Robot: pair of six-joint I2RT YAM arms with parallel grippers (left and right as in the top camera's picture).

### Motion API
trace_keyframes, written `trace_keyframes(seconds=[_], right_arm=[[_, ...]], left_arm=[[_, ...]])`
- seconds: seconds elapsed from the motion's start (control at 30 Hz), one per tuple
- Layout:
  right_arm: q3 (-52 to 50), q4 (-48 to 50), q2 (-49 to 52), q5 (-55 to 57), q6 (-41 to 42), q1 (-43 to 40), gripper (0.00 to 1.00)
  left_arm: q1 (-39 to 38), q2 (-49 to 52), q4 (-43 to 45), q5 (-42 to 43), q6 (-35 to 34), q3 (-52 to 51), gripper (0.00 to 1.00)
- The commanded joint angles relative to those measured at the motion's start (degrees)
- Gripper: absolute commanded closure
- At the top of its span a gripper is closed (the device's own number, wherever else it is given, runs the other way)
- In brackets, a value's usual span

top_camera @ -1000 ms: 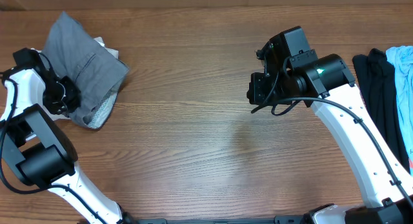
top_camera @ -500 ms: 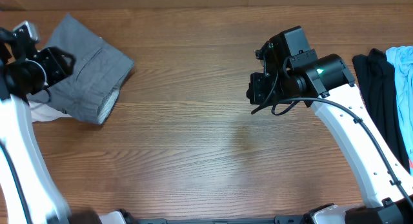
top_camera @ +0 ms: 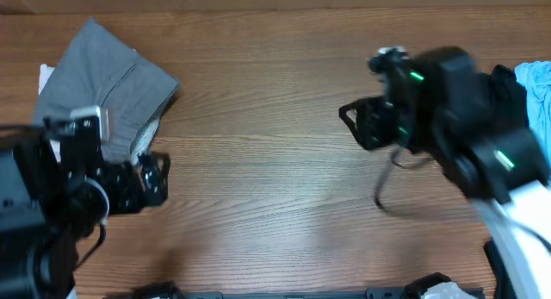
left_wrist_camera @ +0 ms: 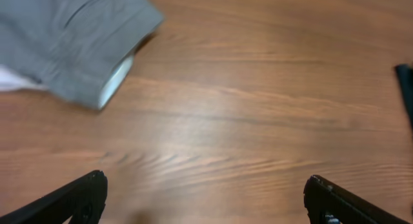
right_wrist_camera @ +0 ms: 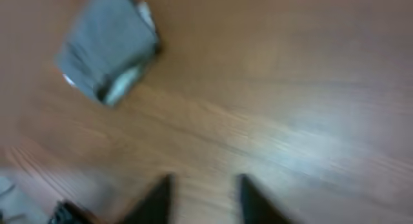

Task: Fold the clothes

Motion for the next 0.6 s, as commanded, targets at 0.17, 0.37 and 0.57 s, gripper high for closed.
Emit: trace_keyframes(seconds=[0.17,0.37,0.57], right_arm=[[1.5,-0.3,-7.0,0.8,-0.9,-0.2,0.0],[1.5,-3.0,-6.6,0.0,0.4,-0.2,0.0],[1.5,-7.1,-6.2,0.9,0.6,-0.3,0.0]], left_arm=[[-0.3,0.4,-1.7,-6.6,-1.2,0.0,0.0],[-0.3,0.5,-1.7,-6.6,-1.2,0.0,0.0],[-0.3,0.5,-1.7,-6.6,-1.2,0.0,0.0]])
